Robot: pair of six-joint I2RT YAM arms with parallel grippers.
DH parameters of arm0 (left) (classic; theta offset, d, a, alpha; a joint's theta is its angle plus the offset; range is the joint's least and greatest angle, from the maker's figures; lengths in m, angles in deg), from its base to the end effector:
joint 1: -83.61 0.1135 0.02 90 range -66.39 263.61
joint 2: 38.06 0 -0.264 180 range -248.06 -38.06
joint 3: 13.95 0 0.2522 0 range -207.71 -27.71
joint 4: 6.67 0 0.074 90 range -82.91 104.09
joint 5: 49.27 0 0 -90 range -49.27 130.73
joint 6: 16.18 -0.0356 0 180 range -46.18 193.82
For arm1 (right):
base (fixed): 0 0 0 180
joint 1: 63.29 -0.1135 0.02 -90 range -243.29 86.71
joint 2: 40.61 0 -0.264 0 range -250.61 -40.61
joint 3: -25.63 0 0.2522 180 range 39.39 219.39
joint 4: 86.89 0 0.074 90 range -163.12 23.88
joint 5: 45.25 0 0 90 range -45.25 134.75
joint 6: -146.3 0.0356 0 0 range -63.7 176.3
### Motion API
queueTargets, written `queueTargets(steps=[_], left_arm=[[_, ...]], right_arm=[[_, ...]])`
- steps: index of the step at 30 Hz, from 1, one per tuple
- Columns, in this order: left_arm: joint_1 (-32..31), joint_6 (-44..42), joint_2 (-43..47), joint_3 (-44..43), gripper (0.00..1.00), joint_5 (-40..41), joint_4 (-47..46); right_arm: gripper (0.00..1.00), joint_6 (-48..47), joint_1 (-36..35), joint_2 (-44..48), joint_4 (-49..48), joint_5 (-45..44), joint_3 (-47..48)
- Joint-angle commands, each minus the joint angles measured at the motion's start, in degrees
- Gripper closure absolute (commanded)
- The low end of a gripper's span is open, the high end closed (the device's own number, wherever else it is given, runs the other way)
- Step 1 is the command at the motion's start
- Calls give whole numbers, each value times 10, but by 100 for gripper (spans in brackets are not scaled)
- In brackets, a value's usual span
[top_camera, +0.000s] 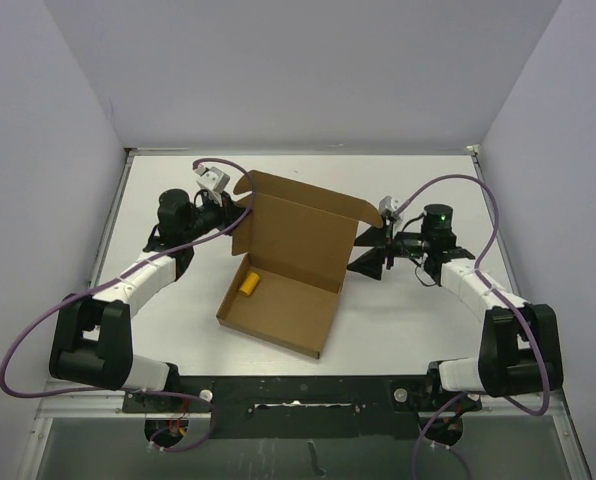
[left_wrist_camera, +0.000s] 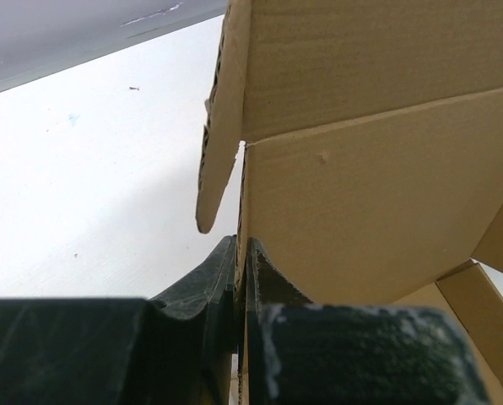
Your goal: Fold the paper box
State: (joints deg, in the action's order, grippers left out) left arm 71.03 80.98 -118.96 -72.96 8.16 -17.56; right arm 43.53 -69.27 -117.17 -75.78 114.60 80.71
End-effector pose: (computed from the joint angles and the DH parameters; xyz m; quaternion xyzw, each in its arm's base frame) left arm 0.3026 -0.0872 0.2603 0.2132 0.7314 -0.3178 0.5644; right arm 0.2611 0.0610 0.2315 -0.3884 0.6647 0.4779 0.4228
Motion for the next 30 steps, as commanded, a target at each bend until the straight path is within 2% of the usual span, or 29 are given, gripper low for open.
queueTargets(steps=[1, 5, 15, 17, 20, 22, 30], left_arm=[[-2, 20, 12, -3, 100, -35, -54], [-1, 17, 12, -3, 100, -35, -51], [1, 23, 7, -2, 100, -40, -59], [4, 22, 7, -2, 100, -40, -59], [10, 23, 6, -3, 100, -41, -60], [12, 27, 4, -3, 100, -41, -64], [14, 31, -1, -2, 100, -55, -71]], right_arm=[[25, 85, -16, -14, -170, 20, -9], [23, 87, -21, -5, -169, 73, -4], [21, 83, -45, -12, -154, 138, 9], [17, 49, -45, -5, -105, 152, 15], [13, -89, -46, 4, 58, 159, 49], [13, -155, -47, -1, 136, 166, 75], [27, -193, -88, -7, 185, 160, 94]])
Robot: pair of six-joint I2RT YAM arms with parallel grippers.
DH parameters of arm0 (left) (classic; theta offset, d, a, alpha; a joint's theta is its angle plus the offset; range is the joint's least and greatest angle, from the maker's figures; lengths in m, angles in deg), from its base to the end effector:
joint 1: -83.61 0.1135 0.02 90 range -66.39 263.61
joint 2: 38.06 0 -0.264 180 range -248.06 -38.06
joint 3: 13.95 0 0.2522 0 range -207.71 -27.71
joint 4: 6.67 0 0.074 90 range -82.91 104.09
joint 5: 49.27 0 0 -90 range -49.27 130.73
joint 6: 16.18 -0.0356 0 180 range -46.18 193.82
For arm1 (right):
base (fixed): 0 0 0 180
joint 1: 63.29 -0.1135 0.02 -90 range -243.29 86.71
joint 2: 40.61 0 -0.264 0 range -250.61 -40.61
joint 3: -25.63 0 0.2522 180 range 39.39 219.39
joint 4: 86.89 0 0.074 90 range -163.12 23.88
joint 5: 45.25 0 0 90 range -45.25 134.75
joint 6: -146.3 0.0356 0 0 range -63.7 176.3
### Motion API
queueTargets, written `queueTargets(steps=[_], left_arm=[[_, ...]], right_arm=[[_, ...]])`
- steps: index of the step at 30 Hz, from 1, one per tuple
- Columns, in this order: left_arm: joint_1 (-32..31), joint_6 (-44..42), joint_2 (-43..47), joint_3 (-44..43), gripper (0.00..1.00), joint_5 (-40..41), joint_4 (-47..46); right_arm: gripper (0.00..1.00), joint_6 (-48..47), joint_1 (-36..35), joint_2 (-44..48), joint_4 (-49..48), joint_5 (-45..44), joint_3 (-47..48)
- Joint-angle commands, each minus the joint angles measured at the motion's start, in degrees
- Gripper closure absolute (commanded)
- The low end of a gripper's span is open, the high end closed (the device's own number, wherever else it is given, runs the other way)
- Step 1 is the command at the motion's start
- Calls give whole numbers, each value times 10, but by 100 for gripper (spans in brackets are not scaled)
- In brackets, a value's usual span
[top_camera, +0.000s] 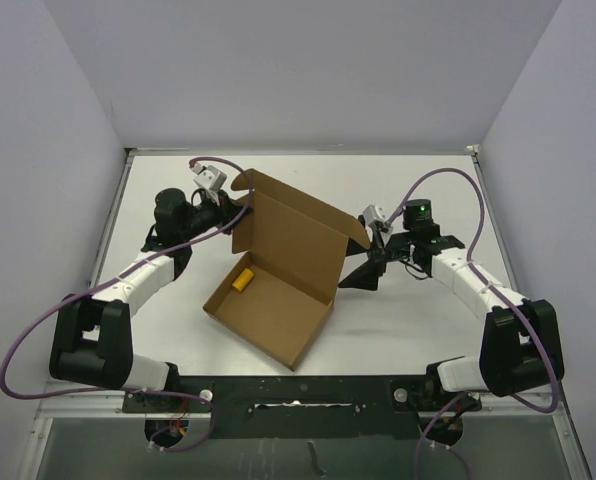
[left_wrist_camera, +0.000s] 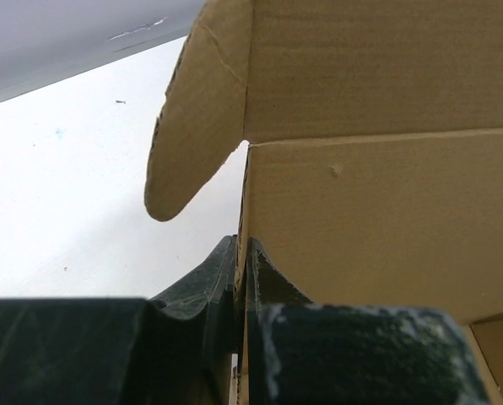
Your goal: Fold the paper box
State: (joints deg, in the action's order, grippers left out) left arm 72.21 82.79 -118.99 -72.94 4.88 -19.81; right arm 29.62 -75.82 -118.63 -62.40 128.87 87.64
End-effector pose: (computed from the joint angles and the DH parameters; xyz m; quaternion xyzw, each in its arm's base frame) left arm 0.3036 -0.0825 0.2642 0.2156 0.7180 -0.3395 0.5681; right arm 0.2526 0.0924 0.2518 -0.4904 0.5411 0.5655 0.3834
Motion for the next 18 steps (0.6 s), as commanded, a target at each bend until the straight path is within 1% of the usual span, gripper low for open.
queueTargets(steps=[1, 2, 4, 6, 8, 10, 12, 16, 18], left_arm=[[3, 13, -1, -2, 100, -23, -50], [2, 14, -2, -2, 100, -23, -52], [2, 16, -2, -2, 100, -26, -55], [-1, 19, -3, -2, 100, -29, -58], [-4, 19, -2, -2, 100, -34, -59], [-8, 19, -2, -2, 100, -36, -60], [-10, 19, -1, -2, 100, -37, -60], [-18, 20, 0, -2, 100, -41, -61], [-22, 21, 1, -2, 100, -42, -60]], right_arm=[[31, -50, -27, 6, 49, 10, 25], [36, -36, -32, 3, 42, 2, 26], [42, -9, -36, 0, 18, -14, 24], [46, 45, -40, -1, -43, -49, 13], [46, 104, -40, -1, -107, -80, -2], [35, 145, -40, -1, -144, -114, -13], [32, 174, -39, -3, -167, -134, -18], [34, 230, -38, -6, -235, -143, -39], [37, 250, -38, -9, -259, -147, -46]])
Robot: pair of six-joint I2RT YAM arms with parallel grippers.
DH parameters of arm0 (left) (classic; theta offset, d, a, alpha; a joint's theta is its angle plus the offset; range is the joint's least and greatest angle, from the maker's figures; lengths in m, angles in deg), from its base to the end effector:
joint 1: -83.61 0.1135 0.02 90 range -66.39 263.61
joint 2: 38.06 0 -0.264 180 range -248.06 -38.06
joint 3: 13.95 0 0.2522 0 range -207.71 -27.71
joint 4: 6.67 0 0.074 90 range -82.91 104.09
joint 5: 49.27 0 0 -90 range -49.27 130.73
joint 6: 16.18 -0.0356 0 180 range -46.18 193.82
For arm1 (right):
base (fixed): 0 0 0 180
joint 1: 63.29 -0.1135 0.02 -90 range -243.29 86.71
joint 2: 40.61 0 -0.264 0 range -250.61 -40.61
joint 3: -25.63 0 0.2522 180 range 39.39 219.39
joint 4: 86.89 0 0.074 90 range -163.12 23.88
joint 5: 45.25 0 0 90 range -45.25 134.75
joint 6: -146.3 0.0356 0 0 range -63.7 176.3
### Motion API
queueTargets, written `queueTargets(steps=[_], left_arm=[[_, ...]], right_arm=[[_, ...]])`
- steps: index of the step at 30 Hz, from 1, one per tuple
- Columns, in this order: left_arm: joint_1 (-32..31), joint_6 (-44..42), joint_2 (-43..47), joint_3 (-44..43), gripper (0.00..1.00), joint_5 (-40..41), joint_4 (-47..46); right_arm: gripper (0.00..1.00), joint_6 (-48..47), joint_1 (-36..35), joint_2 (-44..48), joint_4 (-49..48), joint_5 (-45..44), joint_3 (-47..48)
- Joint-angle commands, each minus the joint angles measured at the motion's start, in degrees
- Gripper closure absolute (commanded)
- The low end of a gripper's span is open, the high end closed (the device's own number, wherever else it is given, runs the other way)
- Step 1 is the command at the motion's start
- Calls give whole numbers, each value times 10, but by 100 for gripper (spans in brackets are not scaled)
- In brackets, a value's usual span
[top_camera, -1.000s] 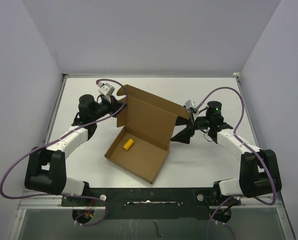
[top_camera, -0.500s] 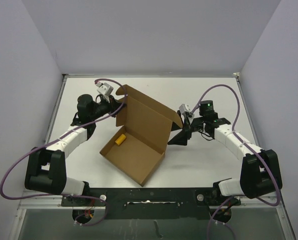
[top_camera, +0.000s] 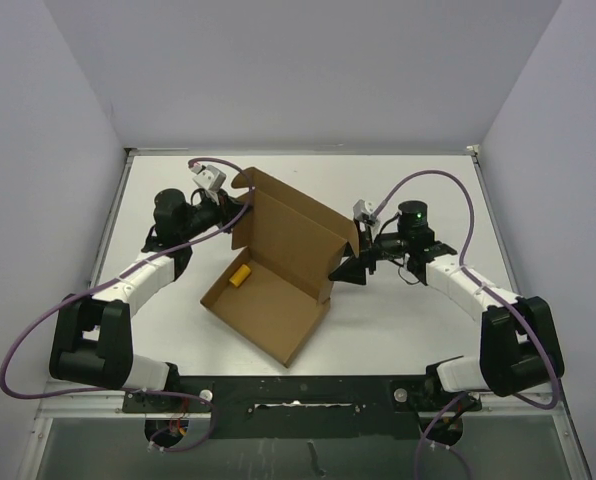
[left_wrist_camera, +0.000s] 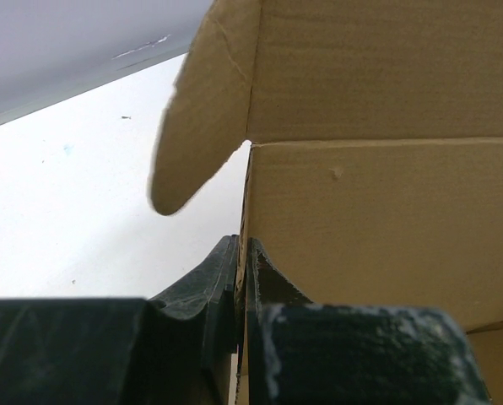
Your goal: Fold the paper box
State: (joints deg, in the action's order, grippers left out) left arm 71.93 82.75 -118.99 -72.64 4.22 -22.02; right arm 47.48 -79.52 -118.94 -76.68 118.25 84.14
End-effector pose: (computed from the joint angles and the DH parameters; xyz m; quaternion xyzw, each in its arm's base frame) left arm 0.3029 -0.0842 0.2664 0.2248 0.7055 -0.3433 0.5779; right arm 0.2561 0.1101 0.2444 -0.4424 0.6126 0.5430 0.3661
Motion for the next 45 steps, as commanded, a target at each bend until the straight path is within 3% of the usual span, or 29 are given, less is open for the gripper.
queueTargets(steps=[1, 5, 10, 12, 18, 23, 24, 26, 28, 36, 42, 45], left_arm=[[-22, 21, 1, -5, 100, -36, -37], [-26, 20, 3, -6, 100, -37, -33], [-28, 20, 2, -8, 100, -41, -27], [-28, 21, 0, -10, 100, -44, -22], [-29, 24, 1, -13, 100, -51, -14], [-29, 31, -4, -16, 100, -47, -9], [-29, 34, -5, -17, 100, -40, -9], [-30, 39, -4, -15, 100, -19, -7], [-31, 47, -4, -10, 100, 7, -10], [-80, 56, 46, 29, 100, 178, -24], [-110, 46, 90, 56, 100, 284, -27], [-118, 37, 100, 60, 100, 304, -25]], right_arm=[[40, 79, 1, -7, -124, -44, -12], [54, 106, 16, -18, -149, -51, -16], [90, 120, 36, -13, -167, -47, -21], [99, 111, 42, -8, -161, -49, -22], [100, 22, 47, 7, -29, -127, 10], [100, -19, 49, 0, 7, -96, 26], [89, -38, 50, -1, 28, -89, 36], [49, -70, 59, 2, 70, -81, 52], [32, -99, 71, 13, 98, -77, 58], [11, -142, 142, 71, 206, -104, 96], [5, -113, 236, 84, 241, -48, 115], [6, -65, 236, 69, 222, -63, 111]])
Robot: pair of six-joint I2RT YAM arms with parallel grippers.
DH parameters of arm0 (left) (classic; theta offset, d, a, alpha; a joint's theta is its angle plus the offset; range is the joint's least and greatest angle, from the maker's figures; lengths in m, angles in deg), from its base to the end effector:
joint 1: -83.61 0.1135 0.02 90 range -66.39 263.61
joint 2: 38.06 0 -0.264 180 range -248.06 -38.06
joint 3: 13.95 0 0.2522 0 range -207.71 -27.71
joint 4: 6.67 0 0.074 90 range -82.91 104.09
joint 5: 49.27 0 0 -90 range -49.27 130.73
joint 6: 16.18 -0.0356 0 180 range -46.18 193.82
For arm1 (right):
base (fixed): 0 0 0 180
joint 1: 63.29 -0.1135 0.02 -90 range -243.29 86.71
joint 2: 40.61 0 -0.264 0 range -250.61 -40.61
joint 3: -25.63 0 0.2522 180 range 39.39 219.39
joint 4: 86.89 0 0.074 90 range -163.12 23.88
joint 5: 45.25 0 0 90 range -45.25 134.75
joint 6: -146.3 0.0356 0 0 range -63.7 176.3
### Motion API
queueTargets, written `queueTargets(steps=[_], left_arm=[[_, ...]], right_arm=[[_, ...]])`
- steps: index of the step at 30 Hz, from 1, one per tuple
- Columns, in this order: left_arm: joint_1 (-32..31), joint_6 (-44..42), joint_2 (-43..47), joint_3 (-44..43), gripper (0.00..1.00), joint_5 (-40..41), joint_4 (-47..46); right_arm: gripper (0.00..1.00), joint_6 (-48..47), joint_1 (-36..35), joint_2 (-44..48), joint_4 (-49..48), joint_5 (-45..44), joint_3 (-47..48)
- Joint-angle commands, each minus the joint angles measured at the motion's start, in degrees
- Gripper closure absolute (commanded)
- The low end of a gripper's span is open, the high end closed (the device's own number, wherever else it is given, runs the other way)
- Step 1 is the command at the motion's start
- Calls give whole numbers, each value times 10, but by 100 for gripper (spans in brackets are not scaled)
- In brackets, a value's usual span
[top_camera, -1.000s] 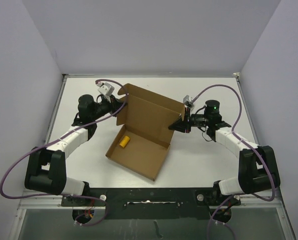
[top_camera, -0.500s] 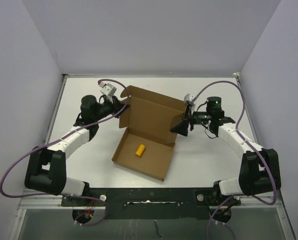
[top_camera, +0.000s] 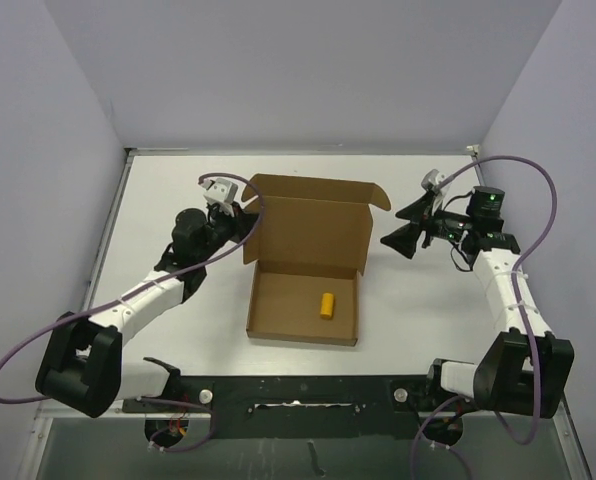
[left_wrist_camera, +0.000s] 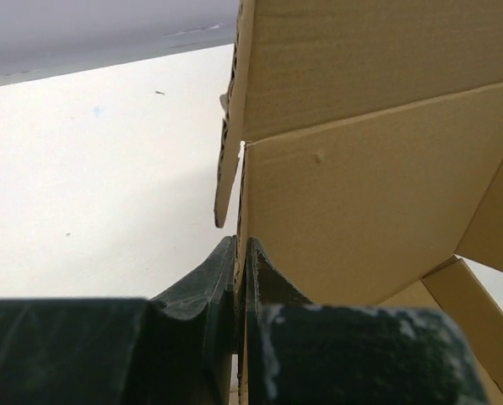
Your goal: Fold the paper box
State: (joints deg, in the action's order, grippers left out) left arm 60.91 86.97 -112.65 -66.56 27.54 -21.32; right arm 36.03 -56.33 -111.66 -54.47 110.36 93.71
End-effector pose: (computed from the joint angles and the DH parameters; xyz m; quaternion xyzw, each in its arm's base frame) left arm 0.2658 -0.1200 0.2598 0.1377 0.7370 -0.2840 0.5977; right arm 0.2605 0.0009 0.2988 -0.3334 0.7130 0.3771 0.4881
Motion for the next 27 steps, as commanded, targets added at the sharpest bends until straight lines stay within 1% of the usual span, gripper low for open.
queueTargets(steps=[1, 4, 8, 9, 11, 13, 14, 15, 17, 19, 27], left_arm=[[-13, -7, 40, 1, 100, 79, -30], [-35, -17, 53, 6, 100, 124, -20], [-66, -37, 74, 16, 100, 185, -12], [-69, -39, 76, 17, 100, 192, -10], [-75, -40, 79, 18, 100, 198, -8], [-78, -40, 78, 17, 100, 199, -6], [-79, -40, 77, 16, 100, 201, -6], [-80, -41, 76, 15, 100, 202, -5], [-80, -42, 76, 14, 100, 205, -3], [-81, -44, 77, 14, 100, 207, -2], [-81, -49, 81, 10, 100, 211, 2]], right_arm=[[7, 72, -3, -9, -13, 2, 13], [13, 122, -36, -13, -40, -57, 8], [17, 194, -75, 10, -87, -137, -11], [18, 204, -86, 13, -94, -173, -15], [20, 218, -109, 8, -95, -273, -10], [22, 218, -139, -16, -80, -354, 10], [7, 212, -152, -30, -72, -377, 21], [1, 207, -159, -40, -65, -395, 33], [2, 199, -171, -51, -55, -429, 45], [2, 188, -180, -46, -60, -443, 44], [2, 169, -174, -29, -61, -434, 41]])
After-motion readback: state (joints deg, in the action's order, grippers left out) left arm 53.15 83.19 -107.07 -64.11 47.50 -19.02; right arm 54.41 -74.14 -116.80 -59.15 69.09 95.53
